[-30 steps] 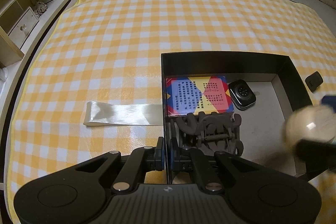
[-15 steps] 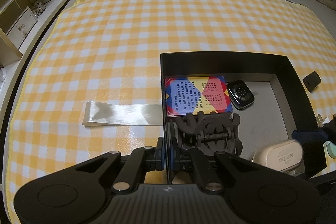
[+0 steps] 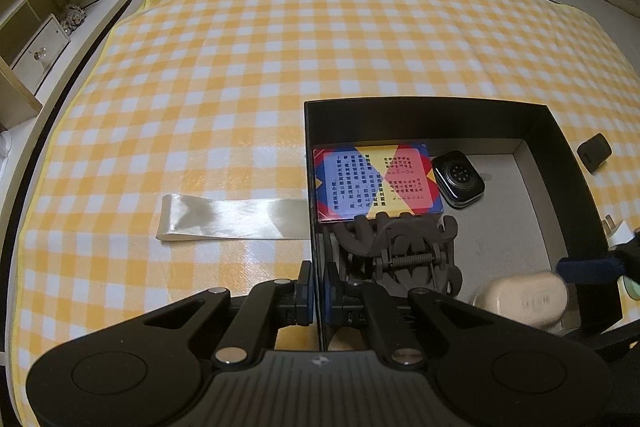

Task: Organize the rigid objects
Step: 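Carry the earbud case with the right gripper and release it in the box, then move the right gripper to the white plug charger and grasp it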

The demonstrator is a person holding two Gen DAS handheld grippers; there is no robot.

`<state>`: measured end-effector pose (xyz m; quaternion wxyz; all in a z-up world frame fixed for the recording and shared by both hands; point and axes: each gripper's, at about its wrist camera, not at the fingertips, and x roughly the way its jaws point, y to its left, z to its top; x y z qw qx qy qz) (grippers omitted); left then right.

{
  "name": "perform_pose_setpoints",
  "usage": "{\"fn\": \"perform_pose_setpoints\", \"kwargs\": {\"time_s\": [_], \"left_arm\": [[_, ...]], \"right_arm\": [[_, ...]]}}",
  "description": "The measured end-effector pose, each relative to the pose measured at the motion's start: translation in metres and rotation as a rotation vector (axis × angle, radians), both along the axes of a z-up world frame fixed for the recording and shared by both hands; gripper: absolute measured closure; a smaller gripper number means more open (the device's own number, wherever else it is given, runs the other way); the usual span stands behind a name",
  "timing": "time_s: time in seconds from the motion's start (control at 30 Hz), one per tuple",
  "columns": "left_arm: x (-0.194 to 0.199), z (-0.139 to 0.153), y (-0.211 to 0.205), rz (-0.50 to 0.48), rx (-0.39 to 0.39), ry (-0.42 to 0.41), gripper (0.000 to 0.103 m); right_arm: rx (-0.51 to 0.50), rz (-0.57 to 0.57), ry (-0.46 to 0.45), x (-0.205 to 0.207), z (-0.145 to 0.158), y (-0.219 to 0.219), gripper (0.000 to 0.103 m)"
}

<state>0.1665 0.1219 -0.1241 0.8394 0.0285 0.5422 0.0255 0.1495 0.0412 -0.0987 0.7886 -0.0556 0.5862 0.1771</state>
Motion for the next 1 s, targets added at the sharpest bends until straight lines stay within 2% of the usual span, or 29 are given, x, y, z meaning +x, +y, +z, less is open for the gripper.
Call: {"fn": "perform_pose_setpoints", "kwargs": {"time_s": [0.2,0.57,0.63,0.87,0.93,1.0], "left_arm": [[0.001,-0.001,-0.002,0.000,-0.001,0.000,0.098],[0.002,-0.001,-0.002,0.001,0.001,0.001,0.098],[0.002,-0.001,-0.002,0.001,0.001,0.001,0.098],[0.002,-0.001,-0.002,0.001,-0.001,0.002,0.098],[0.002,-0.001,-0.002,0.001,0.000,0.002,0.098],[0.002,-0.001,-0.002,0.000,0.001,0.001,0.098]], "right_arm": [[0.031,-0.009,0.004,-0.002,0.011,-0.003,0.020],[0.140,0.004,-0.108,-0.014,0.064,-0.032,0.017],[0.163,-0.002,-0.128,-0.016,0.074,-0.039,0.012],[0.226,-0.014,-0.209,-0.026,0.102,-0.064,0.008],[0.242,-0.017,-0.240,-0.029,0.109,-0.069,0.000],[0.260,-0.019,-0.281,-0.033,0.115,-0.075,0.000]]}}
